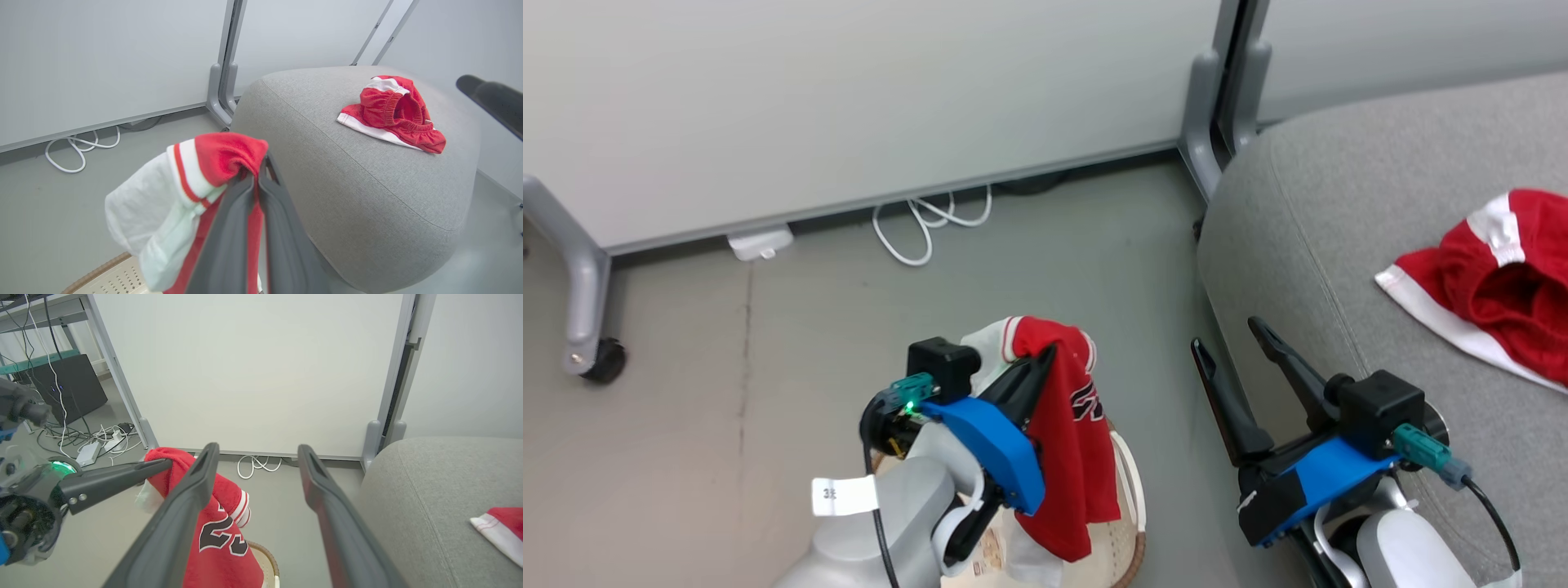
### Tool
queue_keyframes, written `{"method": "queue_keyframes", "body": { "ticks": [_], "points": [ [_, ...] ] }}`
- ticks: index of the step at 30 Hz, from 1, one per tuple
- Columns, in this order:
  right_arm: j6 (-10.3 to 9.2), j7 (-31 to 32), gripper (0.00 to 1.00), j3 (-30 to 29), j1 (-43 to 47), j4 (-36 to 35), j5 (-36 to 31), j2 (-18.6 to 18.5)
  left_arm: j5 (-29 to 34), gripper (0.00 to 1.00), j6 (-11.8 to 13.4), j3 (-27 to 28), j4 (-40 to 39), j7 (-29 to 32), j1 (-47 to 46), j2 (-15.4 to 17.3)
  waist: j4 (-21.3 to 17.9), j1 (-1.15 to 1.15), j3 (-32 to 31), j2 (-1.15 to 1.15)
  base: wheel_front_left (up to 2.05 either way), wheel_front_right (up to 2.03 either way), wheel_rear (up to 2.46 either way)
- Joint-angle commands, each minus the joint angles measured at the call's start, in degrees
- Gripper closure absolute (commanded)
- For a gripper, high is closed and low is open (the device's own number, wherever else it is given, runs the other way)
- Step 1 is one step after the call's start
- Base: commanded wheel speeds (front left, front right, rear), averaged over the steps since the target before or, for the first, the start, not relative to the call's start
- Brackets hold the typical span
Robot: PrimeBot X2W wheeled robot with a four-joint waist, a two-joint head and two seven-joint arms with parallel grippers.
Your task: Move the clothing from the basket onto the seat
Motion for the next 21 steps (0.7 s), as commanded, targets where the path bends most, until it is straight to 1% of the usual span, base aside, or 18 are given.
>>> {"method": "queue_keyframes", "body": {
  "ticks": [1, 6, 12, 21],
  "points": [
    [0.01, 0.3, 0.00, 0.1, 1.3, -0.2, 0.3, -0.2, 0.1, 1.00, -0.4, -0.4, -0.7, -0.3, -1.0, -0.2, 1.6, 0.02, -2.5, -0.01, 0.00, 0.00, 0.00],
    [0.01, 1.3, 0.00, 0.1, 2.9, -0.7, 0.4, 0.0, -0.6, 1.00, -0.4, -2.4, -2.6, -0.3, -3.2, -1.3, 2.6, 0.02, -4.7, -0.01, 0.00, 0.00, 0.00],
    [0.01, 2.5, 0.00, 0.2, 4.9, -1.3, 0.7, -0.3, -1.9, 1.00, -0.4, -4.5, -2.7, -0.2, -7.3, -2.6, 3.6, 0.02, -6.4, -0.01, 0.00, 0.00, 0.00],
    [0.01, 3.0, 0.00, 0.3, 6.1, -1.8, 0.8, -0.2, -2.9, 1.00, -0.4, -4.4, -0.5, 0.2, -12.5, -4.0, 4.2, 0.02, -7.3, -0.01, 0.00, 0.00, 0.00]
  ]
}}
